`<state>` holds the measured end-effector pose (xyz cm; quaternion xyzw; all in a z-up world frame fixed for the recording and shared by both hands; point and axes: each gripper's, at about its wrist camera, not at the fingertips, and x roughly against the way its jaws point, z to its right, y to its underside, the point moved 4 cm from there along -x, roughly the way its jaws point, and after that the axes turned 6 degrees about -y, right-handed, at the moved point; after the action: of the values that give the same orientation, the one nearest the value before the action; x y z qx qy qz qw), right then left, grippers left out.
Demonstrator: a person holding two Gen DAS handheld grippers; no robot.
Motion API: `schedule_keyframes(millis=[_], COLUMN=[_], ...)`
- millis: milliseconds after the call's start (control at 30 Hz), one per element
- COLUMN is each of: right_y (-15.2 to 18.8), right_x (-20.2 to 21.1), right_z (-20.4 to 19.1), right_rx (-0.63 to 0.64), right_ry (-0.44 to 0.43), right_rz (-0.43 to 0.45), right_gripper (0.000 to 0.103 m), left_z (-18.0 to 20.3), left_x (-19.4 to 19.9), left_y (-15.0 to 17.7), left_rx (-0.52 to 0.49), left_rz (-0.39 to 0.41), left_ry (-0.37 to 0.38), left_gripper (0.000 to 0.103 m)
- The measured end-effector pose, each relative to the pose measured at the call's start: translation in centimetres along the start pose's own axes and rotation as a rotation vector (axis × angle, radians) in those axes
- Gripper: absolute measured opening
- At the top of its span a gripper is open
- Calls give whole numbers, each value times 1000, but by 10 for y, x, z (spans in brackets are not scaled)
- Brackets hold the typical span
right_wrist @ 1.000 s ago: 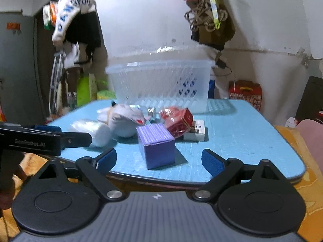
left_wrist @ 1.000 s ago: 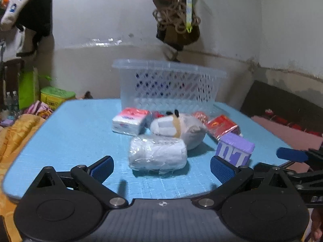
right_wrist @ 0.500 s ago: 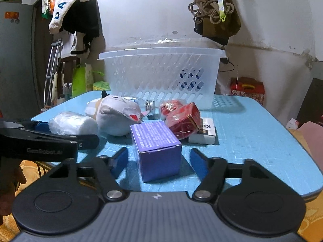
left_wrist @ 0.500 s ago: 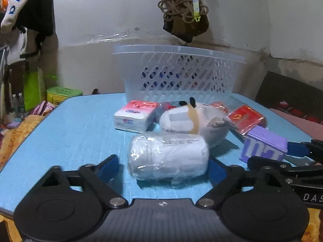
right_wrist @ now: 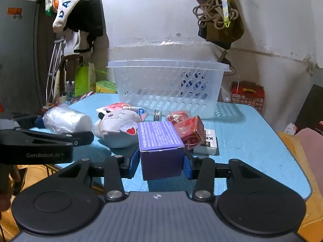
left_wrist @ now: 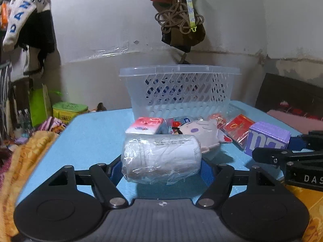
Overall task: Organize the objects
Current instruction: 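Grasp the purple box with the right tool while the left tool grasps the plastic-wrapped white roll, then carry both held items over the clear basket and open both tools to drop them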
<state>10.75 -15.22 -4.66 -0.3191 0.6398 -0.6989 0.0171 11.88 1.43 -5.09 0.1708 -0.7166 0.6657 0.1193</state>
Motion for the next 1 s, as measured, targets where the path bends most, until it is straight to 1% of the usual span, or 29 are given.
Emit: schedule_keyframes(millis=[67, 133, 200, 233, 267, 400, 500, 533, 567, 633, 700, 733, 800, 867, 900, 933, 1000], right_y=[-4, -9, -14, -17, -19, -35, -47, -51, -53, -52, -47, -46, -51, -62, -69, -76, -89], right_x=[2, 8, 17, 21, 25, 38, 51, 53, 55, 55, 54, 54, 57, 61, 63, 63, 62], right_z=[1, 1, 0, 0, 1, 8, 19, 23, 28, 35, 41, 40, 34, 24, 21, 21, 23], right_rx=[-20, -33, -24, -19, -16, -16, -36, -55, -73, -115, -171, -175, -150, -86, -54, -43, -67], right_ry=[-14, -30, -18, -14, -18, -20, -5, -9, -12, -17, -31, -32, -21, -2, 18, 31, 14], right_rz=[-23, -35, -39, -42, -46, -46, -10, -4, 1, 14, 8, -3, -28, -32, -30, -26, -8], right_gripper=[47, 47, 46, 46, 46, 46, 46, 46, 46, 46, 46, 46, 46, 46, 46, 45, 45], left_z=[-2, -7, -11, -9, -5, 1, 0, 2, 4, 2, -2, -2, 0, -1, -3, -4, -6], left_x=[2, 10, 19, 21, 21, 26, 34, 38, 42, 45, 45, 44, 44, 45, 44, 43, 40], left_y=[-5, -10, -18, -23, -28, -46, -74, -87, -96, -111, -113, -111, -111, -110, -108, -108, -107], left_rx=[-21, -19, -8, -16, -45, -76, -21, -21, -27, -3, 45, 61, 44, 23, 29, 34, 36], left_rz=[-7, -10, -7, -10, -22, -49, -80, -67, -49, -19, -4, 3, 1, 15, 12, 8, 4], left_ry=[-13, -21, -27, -33, -43, -15, 19, 33, 29, 23, 57, 73, 87, 62, 65, 73, 73], left_gripper=[77, 77, 77, 77, 77, 77, 77, 77, 77, 77, 77, 77, 77, 77, 77, 77, 77])
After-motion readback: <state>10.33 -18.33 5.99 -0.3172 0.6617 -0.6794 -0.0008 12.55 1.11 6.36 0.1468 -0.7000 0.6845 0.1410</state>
